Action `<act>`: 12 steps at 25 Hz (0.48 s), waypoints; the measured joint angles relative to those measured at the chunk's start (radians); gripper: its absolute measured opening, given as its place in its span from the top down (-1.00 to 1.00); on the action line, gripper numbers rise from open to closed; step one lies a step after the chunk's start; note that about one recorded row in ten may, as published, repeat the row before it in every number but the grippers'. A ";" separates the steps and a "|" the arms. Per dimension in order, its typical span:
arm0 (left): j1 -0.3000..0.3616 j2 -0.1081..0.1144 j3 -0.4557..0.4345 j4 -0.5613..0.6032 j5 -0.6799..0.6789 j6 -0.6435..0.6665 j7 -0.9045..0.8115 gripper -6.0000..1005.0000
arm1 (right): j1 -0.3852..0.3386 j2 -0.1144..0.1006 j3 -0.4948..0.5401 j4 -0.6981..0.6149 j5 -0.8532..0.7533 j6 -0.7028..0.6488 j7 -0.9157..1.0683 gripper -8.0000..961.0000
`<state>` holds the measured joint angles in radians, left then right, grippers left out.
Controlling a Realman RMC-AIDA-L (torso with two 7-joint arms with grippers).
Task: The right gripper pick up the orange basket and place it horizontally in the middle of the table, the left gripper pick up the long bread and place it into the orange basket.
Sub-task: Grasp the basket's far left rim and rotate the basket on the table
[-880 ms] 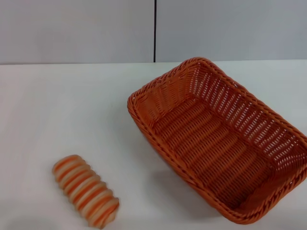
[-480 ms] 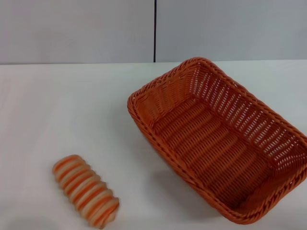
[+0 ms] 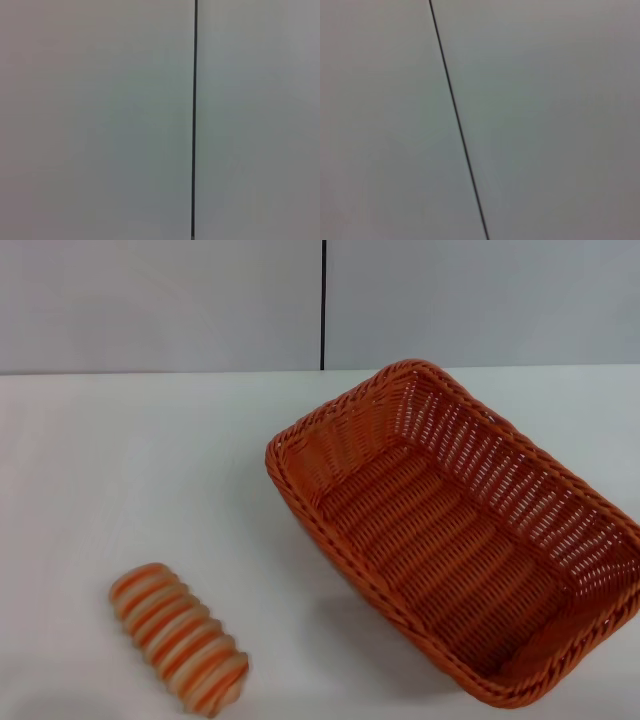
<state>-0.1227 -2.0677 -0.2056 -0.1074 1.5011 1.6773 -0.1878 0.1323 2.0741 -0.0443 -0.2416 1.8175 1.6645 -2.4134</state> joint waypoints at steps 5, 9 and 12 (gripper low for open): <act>-0.012 -0.001 0.004 0.000 0.002 -0.016 0.001 -0.62 | -0.008 -0.002 -0.019 -0.288 -0.110 -0.010 0.401 -0.25; -0.021 -0.001 0.006 0.000 0.002 -0.021 -0.002 -0.62 | 0.021 -0.003 -0.019 -0.535 -0.252 -0.015 0.697 -0.25; -0.026 -0.002 0.010 0.000 0.003 -0.036 -0.003 -0.62 | 0.067 -0.004 -0.019 -0.710 -0.395 -0.016 0.908 -0.25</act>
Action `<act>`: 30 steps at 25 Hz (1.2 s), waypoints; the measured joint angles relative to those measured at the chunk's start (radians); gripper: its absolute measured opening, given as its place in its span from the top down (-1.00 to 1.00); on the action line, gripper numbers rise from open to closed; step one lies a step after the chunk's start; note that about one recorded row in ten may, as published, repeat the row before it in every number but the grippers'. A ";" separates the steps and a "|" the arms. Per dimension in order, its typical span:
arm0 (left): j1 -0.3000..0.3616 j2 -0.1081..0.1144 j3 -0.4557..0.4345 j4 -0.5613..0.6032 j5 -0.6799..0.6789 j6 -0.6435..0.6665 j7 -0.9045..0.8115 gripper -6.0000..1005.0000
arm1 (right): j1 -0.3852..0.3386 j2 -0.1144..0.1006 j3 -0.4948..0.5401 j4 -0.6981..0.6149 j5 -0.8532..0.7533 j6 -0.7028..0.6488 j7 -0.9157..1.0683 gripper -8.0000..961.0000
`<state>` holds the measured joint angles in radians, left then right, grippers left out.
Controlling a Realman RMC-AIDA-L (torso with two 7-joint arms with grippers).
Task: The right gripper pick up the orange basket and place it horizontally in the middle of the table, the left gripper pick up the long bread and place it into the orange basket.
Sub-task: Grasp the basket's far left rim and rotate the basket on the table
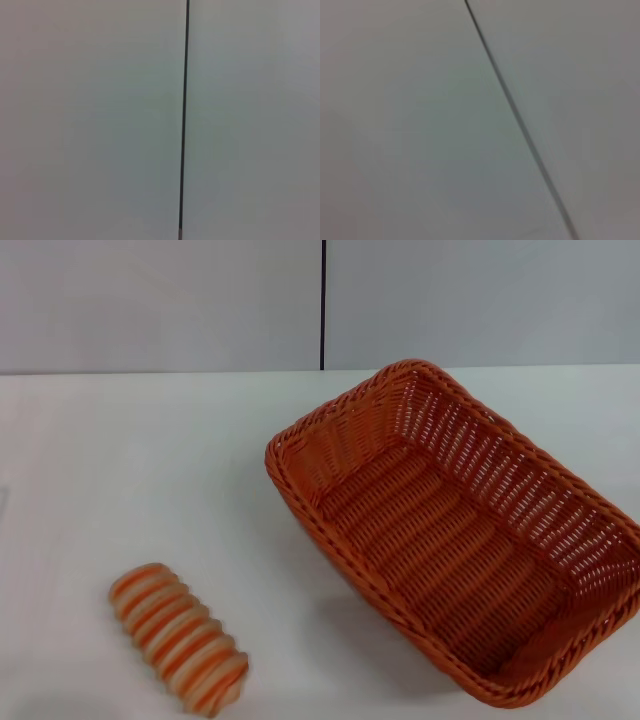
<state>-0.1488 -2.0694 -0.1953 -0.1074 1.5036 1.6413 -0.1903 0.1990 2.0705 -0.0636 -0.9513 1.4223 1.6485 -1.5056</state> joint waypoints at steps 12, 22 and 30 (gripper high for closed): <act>-0.003 0.001 0.002 0.002 0.000 -0.032 -0.002 -0.62 | 0.220 -0.121 -0.388 -0.256 -0.472 0.034 0.614 -0.25; 0.013 0.002 0.002 0.001 0.000 -0.032 -0.003 -0.62 | 0.465 -0.226 -0.573 0.017 -0.688 0.049 0.756 -0.23; 0.021 0.001 0.002 0.000 0.000 -0.032 -0.003 -0.62 | 0.567 -0.181 -0.629 0.119 -0.715 0.023 0.747 -0.20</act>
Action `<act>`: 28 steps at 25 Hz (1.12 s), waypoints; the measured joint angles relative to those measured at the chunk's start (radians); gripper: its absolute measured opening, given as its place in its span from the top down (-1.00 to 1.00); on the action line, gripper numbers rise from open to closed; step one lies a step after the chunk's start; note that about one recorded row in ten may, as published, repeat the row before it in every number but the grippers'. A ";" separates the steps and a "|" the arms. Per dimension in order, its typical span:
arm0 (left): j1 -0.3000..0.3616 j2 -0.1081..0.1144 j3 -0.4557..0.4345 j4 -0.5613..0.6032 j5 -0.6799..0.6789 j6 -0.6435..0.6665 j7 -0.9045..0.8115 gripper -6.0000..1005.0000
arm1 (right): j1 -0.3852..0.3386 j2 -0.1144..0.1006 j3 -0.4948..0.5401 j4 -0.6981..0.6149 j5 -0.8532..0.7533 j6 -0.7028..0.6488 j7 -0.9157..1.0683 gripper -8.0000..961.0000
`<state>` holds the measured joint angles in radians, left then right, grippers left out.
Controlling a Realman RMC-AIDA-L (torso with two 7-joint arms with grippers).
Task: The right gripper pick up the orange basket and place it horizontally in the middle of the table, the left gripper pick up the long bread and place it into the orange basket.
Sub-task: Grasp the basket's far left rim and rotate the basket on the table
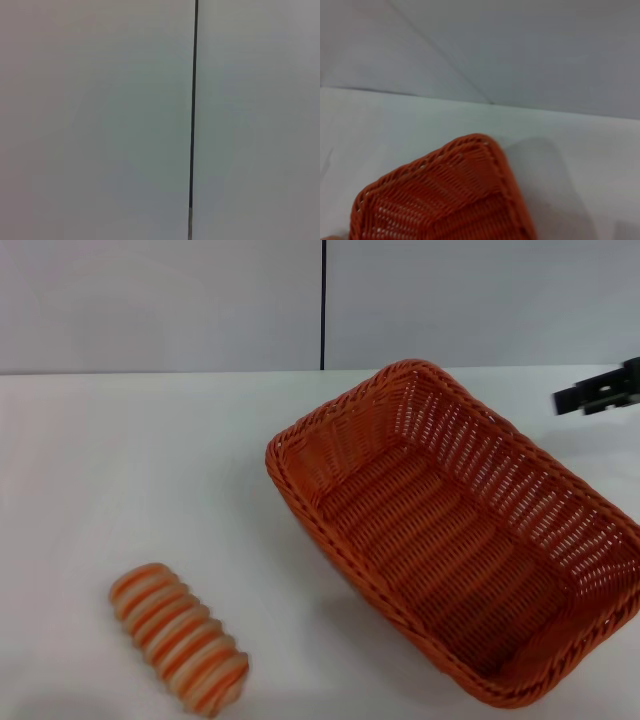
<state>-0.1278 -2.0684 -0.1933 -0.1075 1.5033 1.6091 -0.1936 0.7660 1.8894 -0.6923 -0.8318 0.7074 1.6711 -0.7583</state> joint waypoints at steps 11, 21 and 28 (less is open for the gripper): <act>0.003 -0.001 0.000 0.000 0.000 0.004 -0.001 -0.62 | 0.017 0.052 -0.106 0.062 -0.009 -0.107 0.008 -0.17; 0.007 -0.001 0.000 -0.002 0.000 0.011 -0.001 -0.62 | 0.023 0.071 -0.115 0.143 -0.016 -0.189 -0.037 -0.13; 0.011 -0.001 0.000 -0.008 0.000 0.018 -0.001 -0.62 | 0.021 0.084 -0.115 0.160 -0.011 -0.226 -0.062 -0.10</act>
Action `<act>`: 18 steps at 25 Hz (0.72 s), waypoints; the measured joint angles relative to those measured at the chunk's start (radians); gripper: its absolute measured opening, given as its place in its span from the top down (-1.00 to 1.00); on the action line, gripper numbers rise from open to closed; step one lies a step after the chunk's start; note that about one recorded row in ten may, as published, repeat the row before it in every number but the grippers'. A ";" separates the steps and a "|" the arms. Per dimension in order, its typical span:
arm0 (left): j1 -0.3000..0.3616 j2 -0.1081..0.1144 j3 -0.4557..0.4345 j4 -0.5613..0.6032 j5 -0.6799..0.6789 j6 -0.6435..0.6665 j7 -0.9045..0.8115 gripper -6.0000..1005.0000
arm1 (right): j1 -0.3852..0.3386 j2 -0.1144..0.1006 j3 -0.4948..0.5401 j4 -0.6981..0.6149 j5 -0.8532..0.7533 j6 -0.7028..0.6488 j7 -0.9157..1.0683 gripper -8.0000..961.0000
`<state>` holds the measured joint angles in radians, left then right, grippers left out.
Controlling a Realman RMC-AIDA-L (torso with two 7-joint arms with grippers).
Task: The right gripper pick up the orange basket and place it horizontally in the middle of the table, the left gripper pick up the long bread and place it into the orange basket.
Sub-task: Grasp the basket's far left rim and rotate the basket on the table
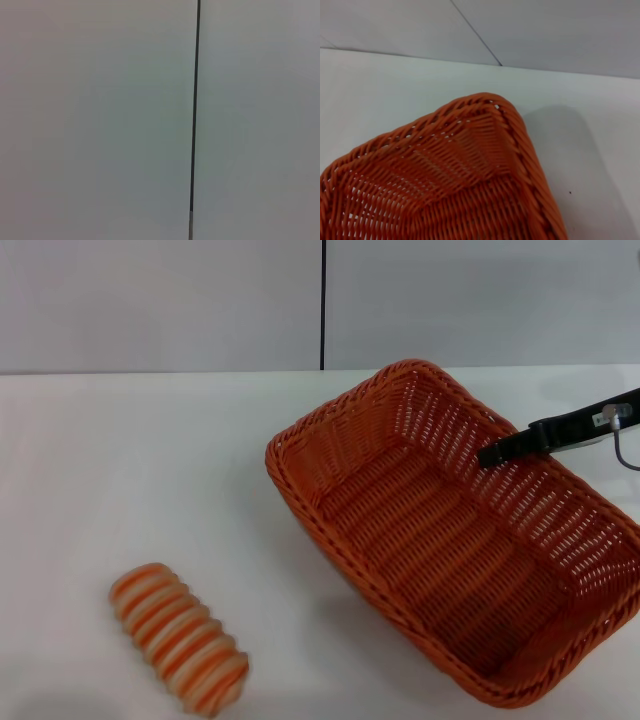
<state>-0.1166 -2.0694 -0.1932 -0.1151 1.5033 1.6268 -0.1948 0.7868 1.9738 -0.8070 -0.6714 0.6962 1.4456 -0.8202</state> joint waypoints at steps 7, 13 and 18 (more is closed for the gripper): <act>-0.005 0.000 0.002 -0.001 0.000 0.010 0.000 -0.62 | 0.004 0.016 -0.001 0.007 0.001 -0.032 -0.011 -0.08; -0.005 0.000 0.002 -0.003 0.000 0.011 0.000 -0.62 | 0.016 0.017 -0.002 0.044 -0.003 -0.054 -0.024 0.33; -0.007 0.001 0.001 -0.003 0.000 0.011 0.000 -0.62 | 0.018 0.019 -0.020 0.043 -0.005 -0.051 -0.058 0.47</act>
<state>-0.1236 -2.0681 -0.1917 -0.1181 1.5033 1.6375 -0.1948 0.8044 1.9928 -0.8270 -0.6286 0.6915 1.3941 -0.8783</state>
